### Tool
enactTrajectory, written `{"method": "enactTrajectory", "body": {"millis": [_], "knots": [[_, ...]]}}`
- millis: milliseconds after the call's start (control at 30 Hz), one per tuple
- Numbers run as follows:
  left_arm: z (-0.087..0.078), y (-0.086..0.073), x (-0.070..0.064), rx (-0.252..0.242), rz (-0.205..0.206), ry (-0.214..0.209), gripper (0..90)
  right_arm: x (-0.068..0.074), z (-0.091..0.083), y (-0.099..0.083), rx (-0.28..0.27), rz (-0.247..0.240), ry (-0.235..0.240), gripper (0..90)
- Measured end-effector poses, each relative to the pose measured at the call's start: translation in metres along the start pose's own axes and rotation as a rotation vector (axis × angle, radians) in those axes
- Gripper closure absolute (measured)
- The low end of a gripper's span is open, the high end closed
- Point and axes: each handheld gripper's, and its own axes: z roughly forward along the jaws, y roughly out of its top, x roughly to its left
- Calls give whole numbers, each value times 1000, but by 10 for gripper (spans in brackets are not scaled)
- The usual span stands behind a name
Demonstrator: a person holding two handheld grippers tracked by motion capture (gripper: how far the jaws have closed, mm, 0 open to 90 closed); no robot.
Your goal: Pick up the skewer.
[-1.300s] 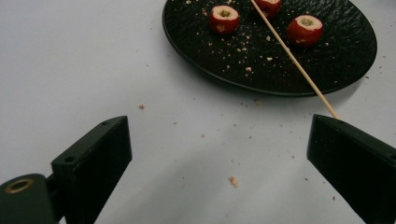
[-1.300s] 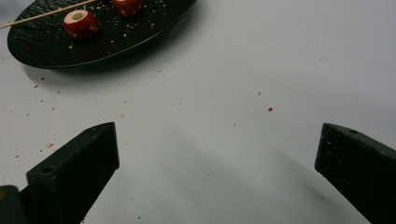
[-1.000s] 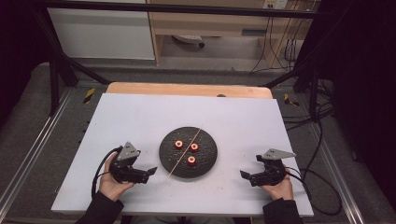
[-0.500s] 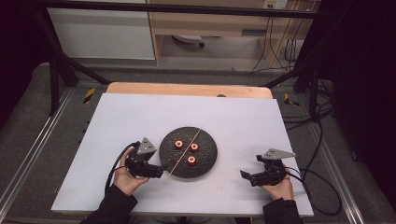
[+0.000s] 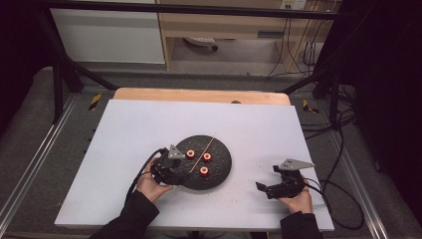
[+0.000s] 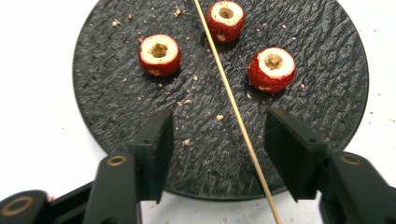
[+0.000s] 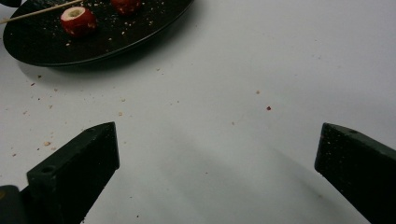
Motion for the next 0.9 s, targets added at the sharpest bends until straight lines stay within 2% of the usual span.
{"method": "enactTrajectory", "body": {"millis": [233,533,700,900], "knots": [[10,7,-4,39,-17,-21,546,0,0,0,3,1,3,8],[17,13,-9,89,-21,-8,668,0,0,0,3,2,5,8],[21,15,-11,125,-24,3,710,0,0,0,5,1,6,8],[22,17,-14,142,-37,11,762,0,0,0,5,1,7,8]]}}
